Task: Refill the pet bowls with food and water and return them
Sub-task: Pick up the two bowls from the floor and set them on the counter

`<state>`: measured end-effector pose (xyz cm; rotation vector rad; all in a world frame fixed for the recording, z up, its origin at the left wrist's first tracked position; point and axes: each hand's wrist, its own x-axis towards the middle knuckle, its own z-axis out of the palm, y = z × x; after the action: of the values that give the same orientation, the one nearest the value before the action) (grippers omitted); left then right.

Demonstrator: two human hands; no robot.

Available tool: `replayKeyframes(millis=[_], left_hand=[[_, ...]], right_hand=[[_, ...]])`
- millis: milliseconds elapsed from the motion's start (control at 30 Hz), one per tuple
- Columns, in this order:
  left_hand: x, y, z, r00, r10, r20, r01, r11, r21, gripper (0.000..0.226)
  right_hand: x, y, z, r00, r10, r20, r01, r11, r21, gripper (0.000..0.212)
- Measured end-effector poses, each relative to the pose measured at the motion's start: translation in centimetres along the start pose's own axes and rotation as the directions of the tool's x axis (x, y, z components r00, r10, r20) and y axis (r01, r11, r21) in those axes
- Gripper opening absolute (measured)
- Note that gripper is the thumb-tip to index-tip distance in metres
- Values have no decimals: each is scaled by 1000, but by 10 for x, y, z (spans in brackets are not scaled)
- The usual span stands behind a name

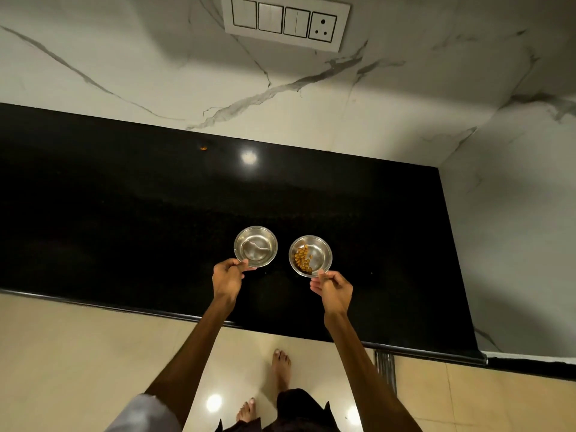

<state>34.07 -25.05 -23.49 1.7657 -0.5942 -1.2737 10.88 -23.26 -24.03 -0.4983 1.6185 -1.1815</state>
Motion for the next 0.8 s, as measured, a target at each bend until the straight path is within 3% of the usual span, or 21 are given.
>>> replayKeyframes(millis=[800], left_hand=[[22, -23, 6, 999, -32, -41, 38, 990, 132, 23]], right_hand=[[16, 12, -1, 999, 50, -1, -50, 997, -53, 13]])
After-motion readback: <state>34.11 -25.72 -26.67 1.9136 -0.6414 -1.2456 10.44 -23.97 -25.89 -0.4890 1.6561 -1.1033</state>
